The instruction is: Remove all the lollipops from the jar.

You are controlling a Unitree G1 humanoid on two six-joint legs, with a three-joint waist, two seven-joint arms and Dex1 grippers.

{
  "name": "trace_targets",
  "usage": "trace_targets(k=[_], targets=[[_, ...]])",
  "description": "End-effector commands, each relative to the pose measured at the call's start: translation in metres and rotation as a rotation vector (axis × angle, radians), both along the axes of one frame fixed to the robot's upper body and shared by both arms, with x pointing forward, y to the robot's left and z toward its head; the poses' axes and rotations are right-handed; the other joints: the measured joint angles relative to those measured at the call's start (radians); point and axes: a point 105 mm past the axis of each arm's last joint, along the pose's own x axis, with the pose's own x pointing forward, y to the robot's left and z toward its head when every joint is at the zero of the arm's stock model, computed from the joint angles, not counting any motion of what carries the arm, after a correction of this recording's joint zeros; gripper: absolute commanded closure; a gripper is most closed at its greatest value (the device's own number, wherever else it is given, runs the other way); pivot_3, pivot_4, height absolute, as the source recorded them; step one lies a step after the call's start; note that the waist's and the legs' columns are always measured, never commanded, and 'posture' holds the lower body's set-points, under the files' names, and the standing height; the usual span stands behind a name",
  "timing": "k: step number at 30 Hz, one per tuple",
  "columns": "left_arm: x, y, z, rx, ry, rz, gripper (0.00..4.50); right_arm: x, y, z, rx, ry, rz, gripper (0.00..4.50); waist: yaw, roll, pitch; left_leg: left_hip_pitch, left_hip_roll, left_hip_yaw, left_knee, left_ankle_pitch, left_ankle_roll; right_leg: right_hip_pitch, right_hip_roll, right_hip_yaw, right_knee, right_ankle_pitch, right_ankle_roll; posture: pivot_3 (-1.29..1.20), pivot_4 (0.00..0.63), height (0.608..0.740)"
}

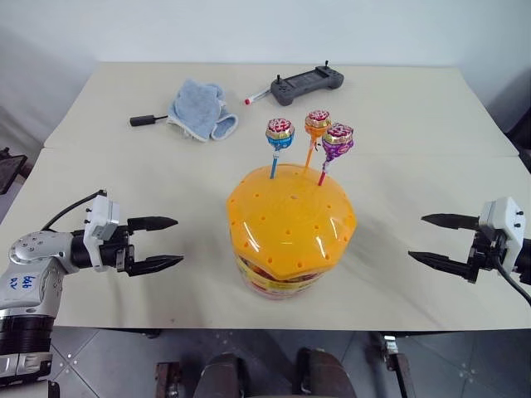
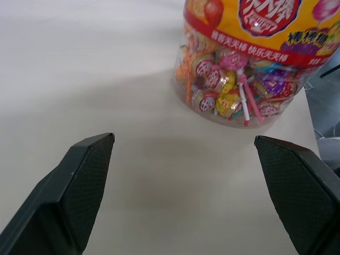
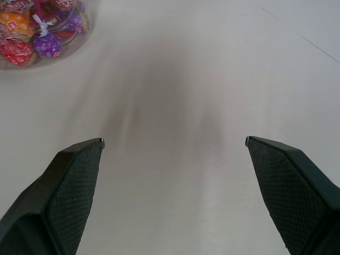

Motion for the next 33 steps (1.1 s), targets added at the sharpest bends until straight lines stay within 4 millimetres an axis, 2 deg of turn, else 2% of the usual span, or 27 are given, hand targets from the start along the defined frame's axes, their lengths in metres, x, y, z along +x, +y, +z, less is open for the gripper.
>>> trace_targets(k=[1,6,11,14,18,22,25,29,33], targets=[[-0.003,0.003,0.012,-0.007,-0.053,-0.005,0.0,0.002,0.0,0.01,-0.023,-0.039,0.017,0.02,-0.001,0.0,0.0,0.0,0.0,0.0,0.0,0.0,0.0,0.0,0.0,0.0,0.0,0.0,0.0,0.0,0.15,0.74],[0.002,0.006,0.023,-0.043,-0.044,0.06,0.0,0.004,0.001,0.011,-0.022,-0.043,0.02,0.02,0.0,0.0,0.0,0.0,0.0,0.0,0.001,0.0,0.0,0.0,0.0,0.0,0.001,0.0,0.0,0.0,0.15,0.74],[-0.005,0.009,0.034,0.0,-0.056,0.076,0.0,0.004,0.0,0.013,-0.03,-0.048,0.027,0.02,0.0,0.0,0.0,0.0,0.001,0.0,0.002,-0.001,0.0,0.0,0.0,0.0,0.001,0.0,0.0,0.0,0.15,0.74],[-0.006,0.009,0.057,0.011,-0.069,0.068,0.0,0.003,0.001,0.02,-0.003,-0.019,0.024,0.02,0.001,0.0,0.0,0.0,0.001,0.0,0.003,-0.002,0.0,0.0,0.0,0.0,0.002,0.0,0.0,0.0,0.15,0.74],[-0.005,0.004,0.086,0.035,-0.125,0.014,0.0,-0.003,0.01,0.045,0.076,-0.091,0.089,0.02,0.002,0.0,0.0,-0.002,0.001,-0.001,0.005,-0.002,0.0,0.0,0.0,-0.001,0.003,0.0,0.0,0.0,0.15,0.74],[0.0,-0.008,0.113,0.032,-0.21,-0.038,0.0,-0.013,0.03,0.069,0.059,-0.156,0.181,0.02,0.002,0.0,0.0,-0.002,0.001,-0.001,0.005,-0.002,0.0,0.0,0.001,-0.001,0.003,0.0,0.0,0.0,0.15,0.74],[0.003,-0.025,0.132,-0.004,-0.276,-0.128,0.0,-0.025,0.041,0.092,0.142,-0.207,0.255,0.02,0.002,0.0,0.0,-0.002,0.001,-0.001,0.005,-0.003,0.0,-0.001,0.001,-0.001,0.004,0.0,0.0,0.0,0.15,0.74],[0.0,-0.058,0.152,-0.098,-0.315,-0.317,0.0,-0.048,0.05,0.091,0.149,-0.169,0.34,0.02,0.01,-0.002,-0.001,-0.002,0.001,-0.003,0.007,-0.003,0.0,0.0,0.001,-0.002,0.005,0.0,0.0,0.0,0.15,0.74],[0.0,-0.078,0.159,-0.155,-0.309,-0.446,0.0,-0.058,0.059,0.095,0.175,-0.186,0.372,0.02,0.004,-0.003,-0.001,-0.003,0.0,-0.004,0.009,-0.004,0.001,0.0,0.0,-0.003,0.006,0.0,0.0,0.0,0.15,0.74]])
